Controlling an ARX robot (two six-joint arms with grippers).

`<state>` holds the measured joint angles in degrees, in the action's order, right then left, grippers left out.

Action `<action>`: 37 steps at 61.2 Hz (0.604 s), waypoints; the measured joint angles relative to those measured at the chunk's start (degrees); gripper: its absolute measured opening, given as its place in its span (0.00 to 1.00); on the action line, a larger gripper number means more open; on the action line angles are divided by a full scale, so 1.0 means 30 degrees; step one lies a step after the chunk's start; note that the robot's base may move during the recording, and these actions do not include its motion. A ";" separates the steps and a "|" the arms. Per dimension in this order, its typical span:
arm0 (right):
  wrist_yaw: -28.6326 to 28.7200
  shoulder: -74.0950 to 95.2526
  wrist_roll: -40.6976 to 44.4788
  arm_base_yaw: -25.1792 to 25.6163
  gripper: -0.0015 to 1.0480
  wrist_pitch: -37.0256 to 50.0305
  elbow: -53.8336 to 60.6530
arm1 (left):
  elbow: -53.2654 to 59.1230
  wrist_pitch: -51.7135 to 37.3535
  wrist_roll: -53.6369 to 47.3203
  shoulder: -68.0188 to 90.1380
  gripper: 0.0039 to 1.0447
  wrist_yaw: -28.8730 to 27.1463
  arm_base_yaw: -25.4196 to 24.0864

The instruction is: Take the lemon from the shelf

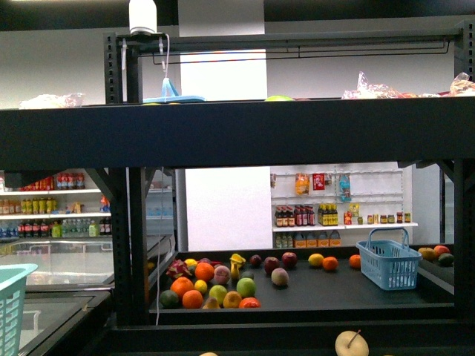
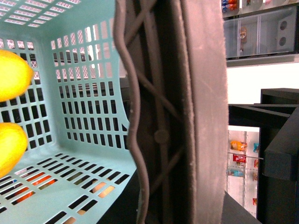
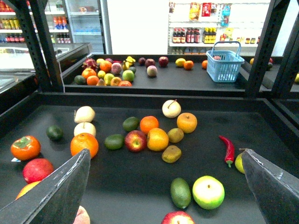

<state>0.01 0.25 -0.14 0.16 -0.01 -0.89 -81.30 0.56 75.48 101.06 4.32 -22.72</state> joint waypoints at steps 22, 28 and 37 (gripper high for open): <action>0.0000 0.0000 0.0000 0.0000 0.93 0.0000 0.0000 | -0.0240 0.0656 -0.1268 0.0510 0.15 0.0758 -0.2113; 0.0000 0.0000 0.0000 0.0000 0.93 0.0000 0.0000 | -0.0255 0.0882 -0.1734 0.0750 0.15 0.1144 -0.2455; 0.0000 0.0000 0.0000 0.0000 0.93 0.0000 0.0000 | -0.0357 0.0976 -0.2178 0.1042 0.15 0.2084 -0.2958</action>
<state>0.01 0.25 -0.14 0.16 -0.01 -0.89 -82.37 3.49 68.95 104.18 10.57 -31.59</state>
